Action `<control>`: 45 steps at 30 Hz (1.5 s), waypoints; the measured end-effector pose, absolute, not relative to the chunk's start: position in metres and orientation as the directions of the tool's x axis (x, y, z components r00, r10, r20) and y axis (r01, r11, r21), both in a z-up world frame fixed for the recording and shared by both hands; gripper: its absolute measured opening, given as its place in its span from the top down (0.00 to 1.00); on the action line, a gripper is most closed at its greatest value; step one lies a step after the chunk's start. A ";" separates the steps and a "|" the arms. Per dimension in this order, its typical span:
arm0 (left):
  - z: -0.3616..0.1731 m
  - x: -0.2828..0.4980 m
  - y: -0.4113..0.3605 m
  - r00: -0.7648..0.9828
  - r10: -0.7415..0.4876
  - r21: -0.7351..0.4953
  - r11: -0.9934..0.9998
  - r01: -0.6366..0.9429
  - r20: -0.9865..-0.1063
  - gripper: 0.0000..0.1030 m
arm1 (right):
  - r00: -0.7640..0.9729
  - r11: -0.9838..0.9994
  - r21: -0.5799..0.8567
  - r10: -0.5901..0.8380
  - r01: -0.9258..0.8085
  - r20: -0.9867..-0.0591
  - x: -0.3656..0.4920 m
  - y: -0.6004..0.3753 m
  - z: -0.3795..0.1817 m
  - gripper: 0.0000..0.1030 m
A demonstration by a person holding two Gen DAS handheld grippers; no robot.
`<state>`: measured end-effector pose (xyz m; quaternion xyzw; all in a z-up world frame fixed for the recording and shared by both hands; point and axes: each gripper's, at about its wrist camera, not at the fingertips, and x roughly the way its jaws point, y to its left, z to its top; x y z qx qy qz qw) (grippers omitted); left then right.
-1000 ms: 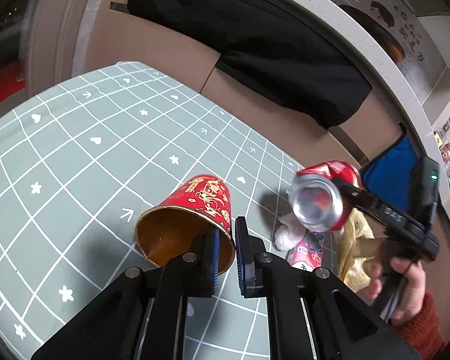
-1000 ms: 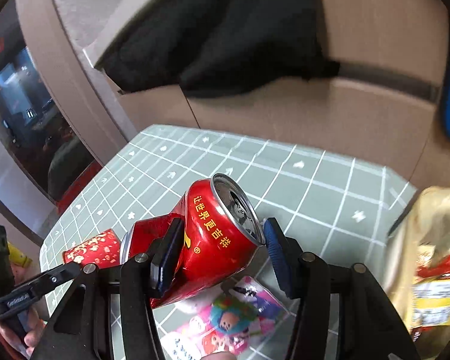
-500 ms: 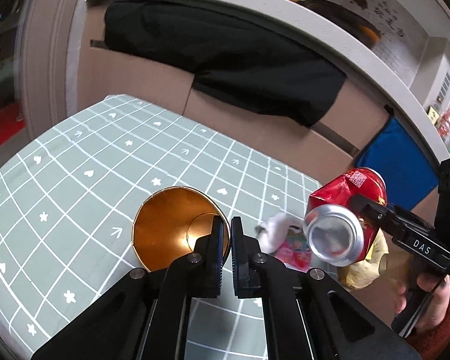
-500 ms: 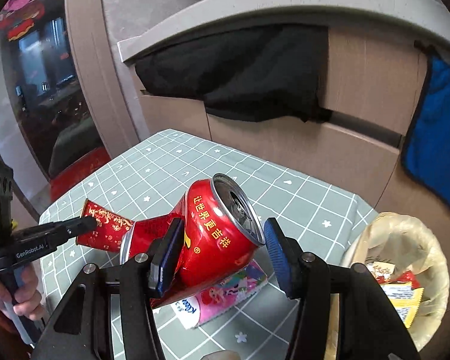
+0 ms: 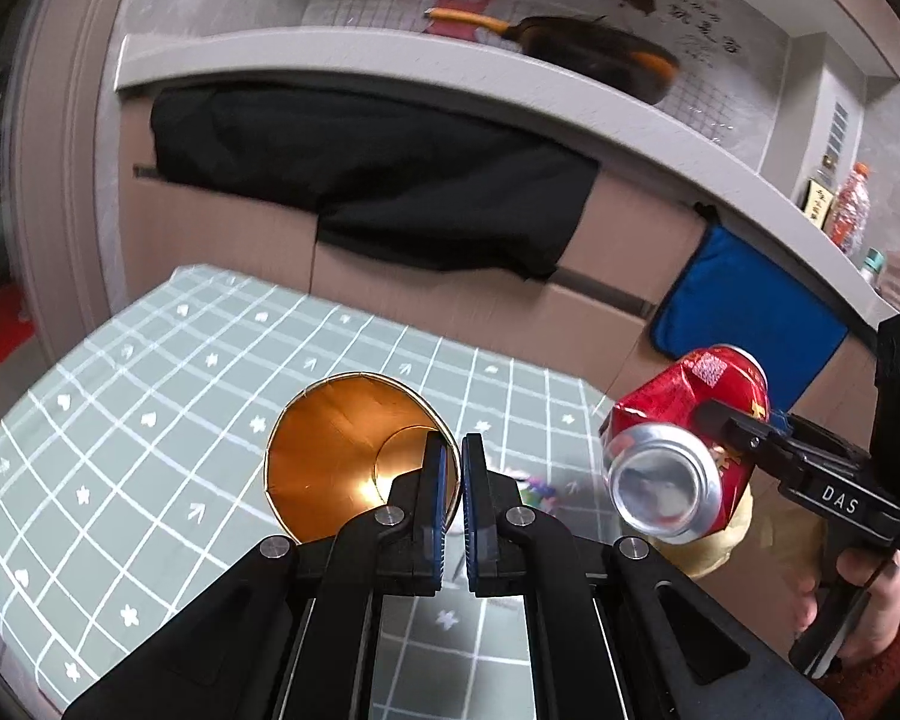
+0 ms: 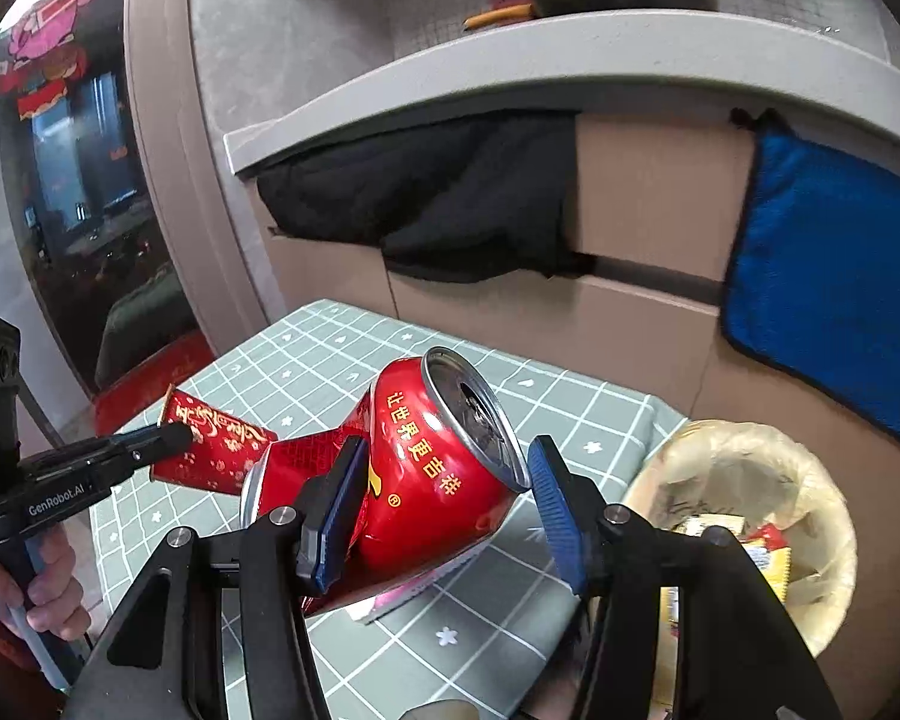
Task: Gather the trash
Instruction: 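Carry the red cup and red can over the bin with both grippers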
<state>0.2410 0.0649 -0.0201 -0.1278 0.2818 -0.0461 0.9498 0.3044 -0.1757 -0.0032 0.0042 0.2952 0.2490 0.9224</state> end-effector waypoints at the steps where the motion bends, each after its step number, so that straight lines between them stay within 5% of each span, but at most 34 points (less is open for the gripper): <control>1: -0.015 0.242 0.060 0.841 -0.164 -0.263 0.964 0.026 -0.515 0.96 | 0.709 0.879 0.154 0.459 -0.452 -0.535 0.302 -0.181 0.000 0.50; 19: 0.061 0.275 -0.111 0.817 -0.467 -0.232 0.883 0.409 -0.338 0.95 | 0.912 0.982 0.030 0.183 -0.184 -0.367 0.257 -0.326 0.064 0.50; 26: 0.037 0.301 -0.152 0.753 -0.526 -0.243 0.851 0.466 -0.395 0.95 | 0.929 0.992 0.064 0.123 -0.108 -0.350 0.258 -0.369 0.059 0.50; 45: -0.029 0.352 -0.177 0.647 -0.547 -0.296 0.835 0.464 -0.531 0.95 | 0.869 0.992 0.103 0.114 -0.073 -0.482 0.310 -0.385 -0.006 0.50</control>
